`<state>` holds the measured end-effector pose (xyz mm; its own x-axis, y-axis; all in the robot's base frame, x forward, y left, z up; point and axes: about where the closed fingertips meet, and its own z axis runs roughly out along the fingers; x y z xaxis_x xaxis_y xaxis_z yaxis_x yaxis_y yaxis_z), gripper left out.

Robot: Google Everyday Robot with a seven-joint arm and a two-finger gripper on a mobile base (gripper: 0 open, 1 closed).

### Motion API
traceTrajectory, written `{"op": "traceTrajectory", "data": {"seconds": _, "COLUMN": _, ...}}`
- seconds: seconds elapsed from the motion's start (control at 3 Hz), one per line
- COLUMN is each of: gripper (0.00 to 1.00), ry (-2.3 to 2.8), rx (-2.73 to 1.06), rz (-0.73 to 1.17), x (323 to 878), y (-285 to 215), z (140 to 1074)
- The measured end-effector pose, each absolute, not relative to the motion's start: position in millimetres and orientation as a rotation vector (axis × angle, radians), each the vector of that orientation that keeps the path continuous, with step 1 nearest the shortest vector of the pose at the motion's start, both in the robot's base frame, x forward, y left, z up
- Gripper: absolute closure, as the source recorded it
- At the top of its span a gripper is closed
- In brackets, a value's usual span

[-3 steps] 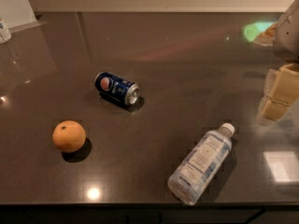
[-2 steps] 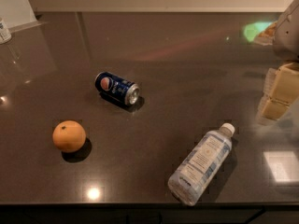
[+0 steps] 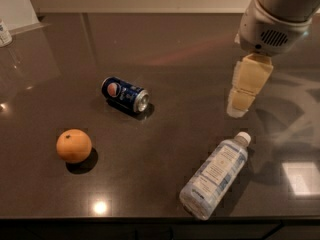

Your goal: Place pepsi can upright

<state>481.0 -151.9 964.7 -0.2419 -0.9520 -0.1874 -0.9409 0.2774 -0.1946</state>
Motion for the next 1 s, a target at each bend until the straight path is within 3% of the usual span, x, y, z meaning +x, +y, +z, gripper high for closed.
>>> {"op": "traceTrajectory", "data": {"seconds": 1.0, "gripper": 0.00, "ry": 2.416, "rx": -1.631, "rz": 0.084, "x": 549, "y": -51, "z": 924}}
